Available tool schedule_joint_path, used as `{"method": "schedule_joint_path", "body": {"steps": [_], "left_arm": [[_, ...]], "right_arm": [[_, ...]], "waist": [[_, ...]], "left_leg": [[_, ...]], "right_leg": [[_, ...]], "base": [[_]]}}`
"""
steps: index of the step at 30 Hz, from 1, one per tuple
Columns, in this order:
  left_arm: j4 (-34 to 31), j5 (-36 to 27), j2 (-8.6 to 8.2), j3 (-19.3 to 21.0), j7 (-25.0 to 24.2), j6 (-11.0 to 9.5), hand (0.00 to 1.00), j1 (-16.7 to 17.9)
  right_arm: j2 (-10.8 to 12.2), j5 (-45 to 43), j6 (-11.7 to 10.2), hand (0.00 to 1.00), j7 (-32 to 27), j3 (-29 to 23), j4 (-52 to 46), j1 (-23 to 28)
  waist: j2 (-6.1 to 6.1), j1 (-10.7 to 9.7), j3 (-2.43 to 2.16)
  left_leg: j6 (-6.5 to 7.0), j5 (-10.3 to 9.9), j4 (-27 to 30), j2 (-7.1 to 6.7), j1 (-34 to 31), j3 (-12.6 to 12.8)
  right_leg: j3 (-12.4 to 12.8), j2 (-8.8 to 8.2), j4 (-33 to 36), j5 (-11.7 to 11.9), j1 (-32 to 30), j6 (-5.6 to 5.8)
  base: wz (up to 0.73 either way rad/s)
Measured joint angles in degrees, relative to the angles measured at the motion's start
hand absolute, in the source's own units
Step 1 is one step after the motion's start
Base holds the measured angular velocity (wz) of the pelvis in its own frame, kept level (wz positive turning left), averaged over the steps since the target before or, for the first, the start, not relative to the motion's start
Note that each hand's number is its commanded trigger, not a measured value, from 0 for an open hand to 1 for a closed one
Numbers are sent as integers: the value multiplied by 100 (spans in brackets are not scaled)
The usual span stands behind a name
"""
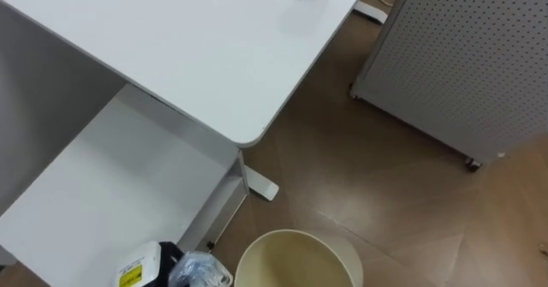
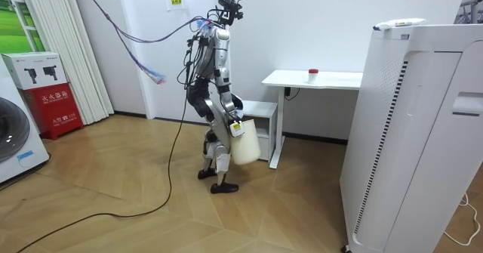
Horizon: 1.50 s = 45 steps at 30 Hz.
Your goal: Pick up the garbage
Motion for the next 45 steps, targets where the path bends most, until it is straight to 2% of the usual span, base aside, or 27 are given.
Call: {"method": "schedule_joint_path", "body": {"steps": [3, 5, 9, 17, 21, 22, 25, 27, 28, 29, 34, 45], "left_arm": [[-15, -160, -96, 3, -53, -116, 100, 22], [-90, -151, -227, 104, -133, -246, 100, 26], [-270, -168, -442, 56, -255, -461, 100, 97], [-601, -167, -700, -353, -524, -707, 100, 121], [-611, -167, -829, -470, -706, -751, 100, 136], [-611, -169, -847, -473, -732, -752, 75, 137], [-612, -180, -875, -522, -844, -755, 22, 140], [-612, -274, -874, -595, -937, -755, 20, 148], [-612, -278, -876, -599, -948, -755, 7, 153], [-612, -284, -875, -607, -998, -755, 0, 159], [-613, -282, -874, -701, -1135, -755, 0, 196], [-624, -272, -876, -861, -1386, -751, 0, 230]], "right_arm": [[8, -48, -52, 100, 4, -2, 32, 8], [35, -49, -120, 100, 5, -5, 100, 22], [57, 7, -215, 100, 11, 44, 140, 31], [181, -26, -265, 100, 20, 18, 229, 28], [217, -21, -299, 100, 79, 17, 265, 28], [217, -18, -300, 100, 84, 17, 270, 28], [224, -18, -298, 100, 101, 22, 271, 29], [230, -12, -282, 100, 113, 23, 265, 27], [234, -7, -280, 100, 113, 23, 265, 27], [244, 3, -270, 100, 113, 23, 265, 27], [251, 5, -236, 100, 121, 27, 263, 24], [264, -22, -236, 100, 138, 12, 265, 2]], "waist": [[1, 12, 1], [1, 13, 1], [-1, 6, 1], [-7, -20, -3], [-28, -22, -15], [-29, -22, -16], [-48, -23, -26], [-58, -22, -33], [-60, -23, -33], [-65, -23, -36], [-88, -23, -50], [-87, -24, -50]], "left_leg": [[3, 1, -57, 5, 109, 90], [0, 4, -98, 5, 179, 110], [-5, 39, -188, -3, 260, 183], [-6, 41, -190, -12, 259, 200], [-3, 42, -194, -10, 276, 236], [-3, 42, -192, -10, 279, 238], [-2, 43, -180, -7, 280, 254], [-2, 43, -178, -6, 279, 265], [-2, 43, -176, -6, 279, 266], [-2, 43, -174, -6, 279, 266], [-2, 42, -174, -1, 274, 263], [-3, 43, -166, 23, 245, 262]], "right_leg": [[65, 5, -1, 4, 44, -6], [76, 5, -3, 6, 87, -8], [85, -9, 4, 17, 91, -26], [104, 3, -23, 22, 92, -34], [135, 21, -22, 22, 92, -34], [137, 17, -21, 22, 94, -34], [147, 8, -22, 22, 95, -34], [157, 21, -28, 22, 95, -34], [157, 29, -28, 23, 95, -34], [160, 43, -27, 26, 95, -36], [160, 52, -33, 27, 94, -38], [169, 83, -88, 64, 82, -41]], "base": [[-13], [-4], [-8], [0], [-3], [0], [0], [0], [0], [0], [0], [0]]}}
